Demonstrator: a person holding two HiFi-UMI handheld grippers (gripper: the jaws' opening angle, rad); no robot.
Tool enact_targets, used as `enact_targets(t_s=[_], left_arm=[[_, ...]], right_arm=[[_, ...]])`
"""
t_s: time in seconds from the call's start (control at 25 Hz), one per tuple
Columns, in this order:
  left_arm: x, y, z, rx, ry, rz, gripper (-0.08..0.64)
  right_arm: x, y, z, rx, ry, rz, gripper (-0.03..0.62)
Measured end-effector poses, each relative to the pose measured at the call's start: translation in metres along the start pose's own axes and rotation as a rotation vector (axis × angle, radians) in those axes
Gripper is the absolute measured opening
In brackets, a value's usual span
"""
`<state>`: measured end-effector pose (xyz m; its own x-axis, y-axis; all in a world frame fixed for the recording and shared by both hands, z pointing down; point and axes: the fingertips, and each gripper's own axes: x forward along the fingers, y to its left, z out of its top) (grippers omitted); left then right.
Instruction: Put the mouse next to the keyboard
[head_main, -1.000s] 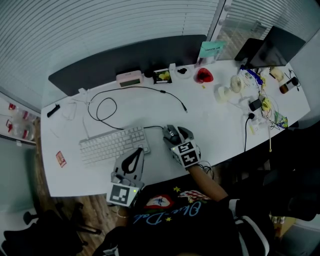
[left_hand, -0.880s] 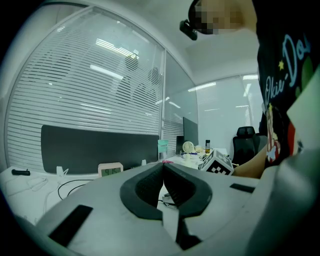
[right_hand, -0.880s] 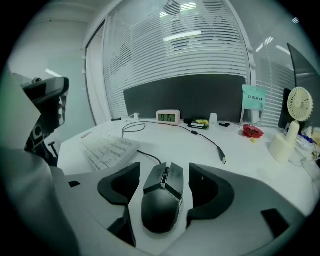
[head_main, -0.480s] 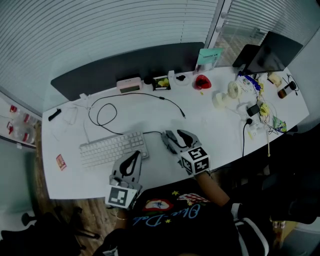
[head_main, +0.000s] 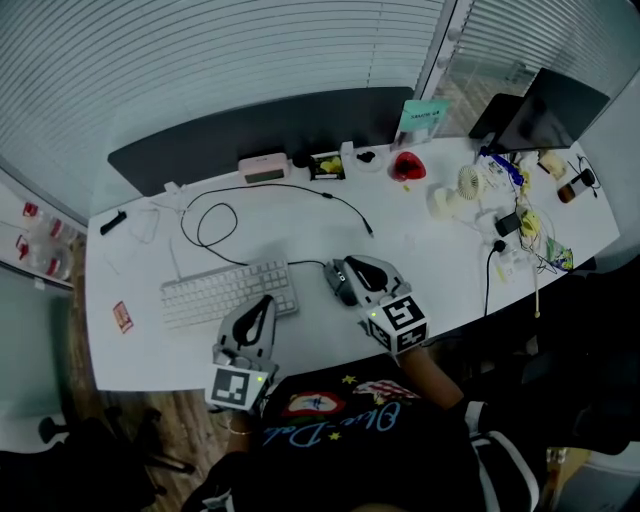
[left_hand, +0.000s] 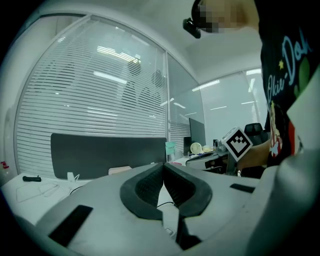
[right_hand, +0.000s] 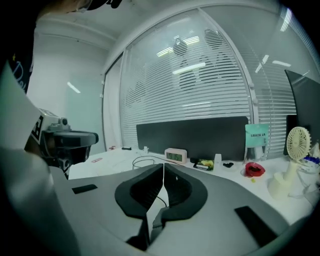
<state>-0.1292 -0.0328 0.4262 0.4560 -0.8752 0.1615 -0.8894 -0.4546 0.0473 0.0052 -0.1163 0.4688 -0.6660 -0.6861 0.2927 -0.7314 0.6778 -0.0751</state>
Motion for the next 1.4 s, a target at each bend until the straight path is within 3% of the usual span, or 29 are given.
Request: enact_targets(t_s=[0.28, 1.4], left_arm=[[0.0003, -0.0003, 0.0027, 0.0, -0.026, 0.003, 0.0], [-0.004, 0.0, -0.0054, -0.017, 0.001, 0.01, 0.0]], right_arm=[[-0.0009, 0.0049, 0.0064, -0.017, -0.004, 0.03, -0.002], [-0.0014, 0.0081, 0.0088, -0.025, -0.007, 0.032, -0.002]])
